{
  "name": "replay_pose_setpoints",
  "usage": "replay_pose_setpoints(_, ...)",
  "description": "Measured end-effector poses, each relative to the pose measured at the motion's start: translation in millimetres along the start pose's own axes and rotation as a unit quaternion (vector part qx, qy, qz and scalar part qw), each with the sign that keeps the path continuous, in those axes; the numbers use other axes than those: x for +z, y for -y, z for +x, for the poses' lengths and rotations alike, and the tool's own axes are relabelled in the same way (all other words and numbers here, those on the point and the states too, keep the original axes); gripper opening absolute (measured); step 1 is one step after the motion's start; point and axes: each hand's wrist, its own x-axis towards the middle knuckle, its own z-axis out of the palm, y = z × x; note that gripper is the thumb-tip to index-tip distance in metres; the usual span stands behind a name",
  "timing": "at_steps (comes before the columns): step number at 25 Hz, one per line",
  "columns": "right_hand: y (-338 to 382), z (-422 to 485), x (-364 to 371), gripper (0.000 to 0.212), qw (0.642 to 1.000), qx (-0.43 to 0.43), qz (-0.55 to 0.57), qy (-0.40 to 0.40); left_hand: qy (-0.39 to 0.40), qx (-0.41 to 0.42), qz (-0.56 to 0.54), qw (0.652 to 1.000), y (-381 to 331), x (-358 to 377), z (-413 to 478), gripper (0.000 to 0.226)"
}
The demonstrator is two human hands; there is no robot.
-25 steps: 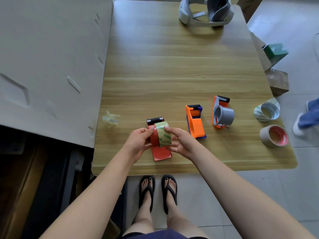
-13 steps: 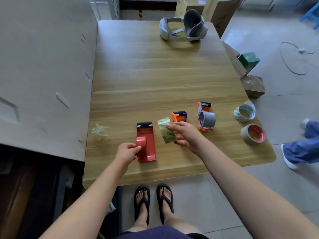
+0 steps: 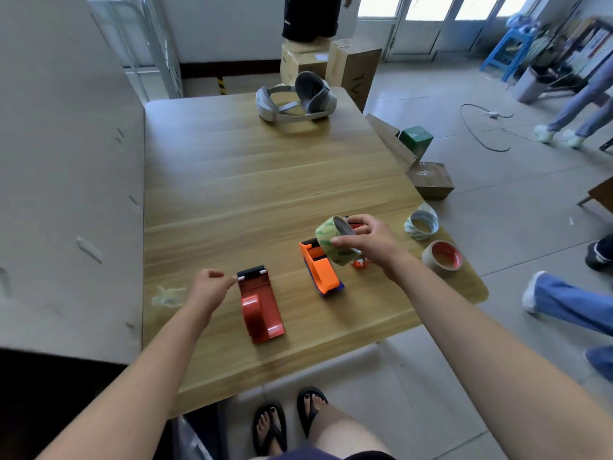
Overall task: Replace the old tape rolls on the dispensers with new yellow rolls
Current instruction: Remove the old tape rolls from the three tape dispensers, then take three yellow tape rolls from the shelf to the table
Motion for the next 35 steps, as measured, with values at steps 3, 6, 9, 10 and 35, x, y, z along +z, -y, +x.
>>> replay_pose_setpoints(3, 7.3, 2.3, -26.4, 0.073, 1.0, 0.001, 0.002, -0.03, -0.002, 0.064, -0.035, 0.997, -37.4, 3.0, -3.1, 0.022)
replay_pose_setpoints(6, 8.2, 14.8, -55.4, 0.075, 0.998, -0.009, -0.001, -0.06, 0.035, 0.105, -0.049, 0.993, -70.0, 21.9, -9.4, 0.006)
replay_pose_setpoints(9, 7.2, 35.3, -92.2, 0.075, 0.996, -0.019, -0.011, -0.086, 0.057, 0.134, -0.031, 0.989, -99.9, 56.1, -11.8, 0.017)
replay_pose_setpoints(10, 6.0, 44.9, -106.0, 0.075, 0.995, -0.021, -0.022, -0.092, 0.06, 0.143, -0.024, 0.988, -110.0, 70.0, -11.5, 0.017)
replay_pose_setpoints(35, -97.9, 295.2, -198.7, 0.088, 0.912, 0.014, -0.407, -0.048, 0.056, 0.062, 0.076, 0.994, -176.7, 288.4, 85.6, 0.01)
